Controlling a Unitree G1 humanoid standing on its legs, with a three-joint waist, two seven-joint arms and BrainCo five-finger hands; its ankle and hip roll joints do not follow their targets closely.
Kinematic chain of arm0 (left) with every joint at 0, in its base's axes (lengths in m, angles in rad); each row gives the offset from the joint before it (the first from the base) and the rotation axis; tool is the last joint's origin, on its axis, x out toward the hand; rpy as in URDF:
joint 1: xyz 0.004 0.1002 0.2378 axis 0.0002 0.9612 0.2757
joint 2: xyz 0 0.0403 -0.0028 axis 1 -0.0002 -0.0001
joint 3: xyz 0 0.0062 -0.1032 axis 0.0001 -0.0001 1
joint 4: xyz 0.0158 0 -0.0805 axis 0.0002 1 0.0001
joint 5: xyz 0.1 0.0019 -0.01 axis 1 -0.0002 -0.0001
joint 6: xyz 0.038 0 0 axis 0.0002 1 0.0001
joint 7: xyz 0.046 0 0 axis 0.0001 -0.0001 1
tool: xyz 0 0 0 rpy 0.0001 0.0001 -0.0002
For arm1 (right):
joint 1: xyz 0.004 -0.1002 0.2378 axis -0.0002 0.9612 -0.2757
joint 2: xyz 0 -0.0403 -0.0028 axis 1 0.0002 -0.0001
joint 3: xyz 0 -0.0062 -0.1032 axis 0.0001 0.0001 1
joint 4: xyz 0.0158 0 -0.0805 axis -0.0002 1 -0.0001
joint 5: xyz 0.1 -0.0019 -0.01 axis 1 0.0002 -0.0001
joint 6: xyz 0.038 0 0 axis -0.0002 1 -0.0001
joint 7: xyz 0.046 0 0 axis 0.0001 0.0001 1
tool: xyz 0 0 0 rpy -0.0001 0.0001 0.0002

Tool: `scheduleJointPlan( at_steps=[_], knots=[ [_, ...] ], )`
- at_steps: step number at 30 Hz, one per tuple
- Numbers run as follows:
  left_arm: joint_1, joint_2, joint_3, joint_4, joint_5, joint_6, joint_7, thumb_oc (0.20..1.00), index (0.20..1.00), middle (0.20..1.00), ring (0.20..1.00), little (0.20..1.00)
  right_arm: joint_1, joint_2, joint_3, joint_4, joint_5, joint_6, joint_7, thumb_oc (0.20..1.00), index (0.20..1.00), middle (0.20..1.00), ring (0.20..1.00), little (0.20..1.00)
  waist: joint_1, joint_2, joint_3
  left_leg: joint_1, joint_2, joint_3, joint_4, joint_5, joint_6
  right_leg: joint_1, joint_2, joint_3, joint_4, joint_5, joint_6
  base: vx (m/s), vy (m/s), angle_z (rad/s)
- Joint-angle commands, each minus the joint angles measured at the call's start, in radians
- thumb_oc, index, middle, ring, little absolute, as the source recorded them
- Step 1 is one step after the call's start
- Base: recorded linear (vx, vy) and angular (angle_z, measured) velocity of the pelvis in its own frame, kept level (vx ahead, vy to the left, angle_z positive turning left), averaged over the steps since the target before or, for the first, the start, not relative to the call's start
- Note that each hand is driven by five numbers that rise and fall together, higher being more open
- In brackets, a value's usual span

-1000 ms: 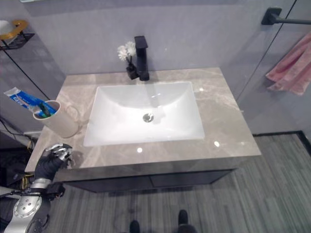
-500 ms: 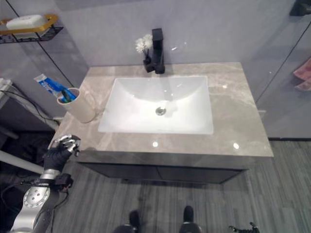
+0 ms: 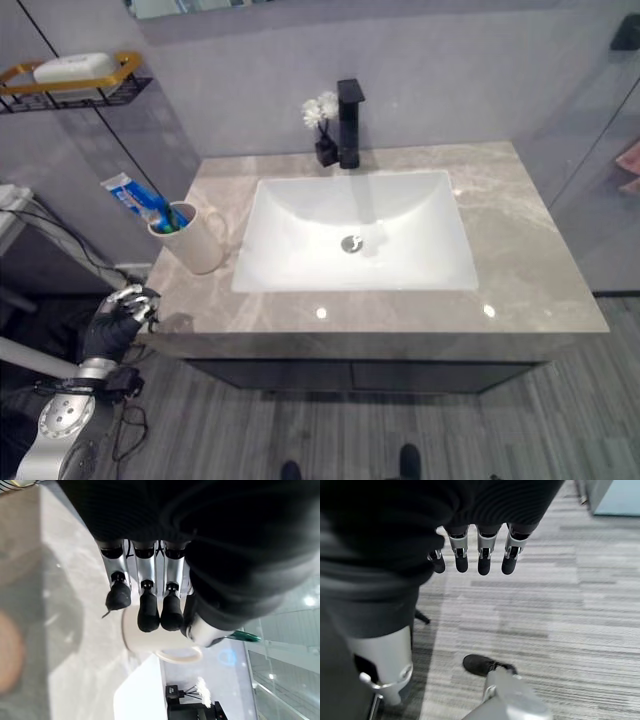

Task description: Put brush and paste in cup on sink, flatten towel.

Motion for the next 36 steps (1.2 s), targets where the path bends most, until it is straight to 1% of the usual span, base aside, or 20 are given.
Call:
scheduleJointPlan(
  at_steps=[1,8,12,14,15,21,27,28,32,36],
  knots=[
    [-0.016,0.031,0.044,-0.097,-0.074,-0.044,-0.01,0.2,0.2,0.2,0.2,0.2,-0.039,-0.017,0.047,-0.007,-0.027,0.005,-0.001,1.0,1.0,1.0,1.0,1.0,-0.009,-0.034,0.016,-0.1,-0.014,-0.017,0.049,0.041,0.031,0.056,-0.005,-0.002,0.052,-0.016,0.01,0.02,0.033,-0.05],
    [-0.02,0.058,0.039,-0.088,-0.099,-0.038,-0.011,0.2,0.2,0.2,0.2,0.2,-0.029,-0.014,0.065,-0.017,-0.035,0.004,0.006,1.0,1.0,1.0,1.0,1.0,-0.014,-0.042,0.02,-0.096,-0.007,-0.004,0.028,0.053,0.026,0.039,0.001,0.0,0.04,-0.001,0.014,0.02,-0.005,-0.11],
    [-0.041,0.09,0.062,-0.04,-0.048,-0.037,0.009,0.2,0.2,0.2,0.2,0.2,-0.015,-0.016,0.065,-0.013,-0.033,0.004,0.007,1.0,1.0,1.0,1.0,1.0,-0.02,-0.047,0.031,-0.102,0.004,-0.003,0.018,0.064,0.018,0.024,0.01,-0.002,0.031,0.001,0.015,0.0,-0.009,0.0],
    [-0.048,0.094,0.062,-0.033,-0.045,-0.038,0.011,0.2,0.2,0.2,0.2,0.2,-0.015,-0.016,0.066,-0.013,-0.032,0.003,0.007,1.0,1.0,1.0,1.0,1.0,-0.021,-0.048,0.032,-0.104,0.006,-0.005,0.017,0.065,0.016,0.023,0.012,-0.004,0.03,0.002,0.014,0.01,-0.016,0.0],
    [-0.066,0.108,0.064,-0.008,-0.037,-0.038,0.014,0.2,0.2,0.2,0.2,0.2,-0.01,-0.016,0.073,-0.013,-0.032,0.001,0.01,1.0,1.0,1.0,1.0,1.0,-0.025,-0.052,0.034,-0.106,0.01,-0.005,0.014,0.069,0.013,0.019,0.016,-0.005,0.029,0.004,0.013,0.0,0.0,0.0],
    [-0.12,0.123,0.06,0.018,-0.012,-0.039,0.039,0.2,0.2,0.2,0.2,0.2,-0.015,-0.01,0.096,-0.038,-0.029,-0.001,0.011,1.0,1.0,1.0,1.0,1.0,-0.033,-0.056,0.042,-0.113,0.015,-0.009,0.011,0.073,0.01,0.011,0.023,-0.009,0.029,0.002,0.011,0.0,0.0,0.0],
    [-0.175,0.117,0.026,0.048,-0.015,-0.028,0.053,0.2,0.2,0.2,0.2,0.2,-0.031,0.0,0.121,-0.05,-0.026,0.0,0.016,1.0,1.0,1.0,1.0,1.0,-0.039,-0.062,0.05,-0.115,0.018,-0.006,0.009,0.073,0.008,0.002,0.028,-0.002,0.029,0.009,0.011,0.01,-0.004,-0.01],
    [-0.195,0.114,0.004,0.068,-0.028,-0.019,0.053,0.2,0.2,0.2,0.2,0.2,-0.037,0.001,0.129,-0.051,-0.022,0.002,0.017,1.0,1.0,1.0,1.0,1.0,-0.041,-0.063,0.049,-0.113,0.019,-0.005,0.009,0.072,0.009,0.0,0.029,0.0,0.032,0.013,0.012,0.03,-0.01,-0.02],
    [-0.223,0.142,-0.029,0.094,-0.041,-0.005,0.038,0.2,0.2,0.2,0.2,0.2,-0.044,0.002,0.144,-0.049,-0.028,0.006,0.026,1.0,1.0,1.0,1.0,1.0,-0.047,-0.061,0.044,-0.102,0.02,0.001,0.008,0.067,0.008,0.005,0.029,0.002,0.035,0.017,0.013,0.04,-0.005,-0.04],
    [-0.241,0.154,-0.038,0.115,-0.031,0.004,0.042,0.2,0.2,0.2,0.2,0.2,-0.044,0.002,0.147,-0.048,-0.027,0.008,0.03,1.0,1.0,1.0,1.0,1.0,-0.049,-0.059,0.042,-0.095,0.018,0.0,0.008,0.065,0.008,0.009,0.028,0.004,0.043,0.016,0.013,0.03,-0.004,-0.03]
  ],
)
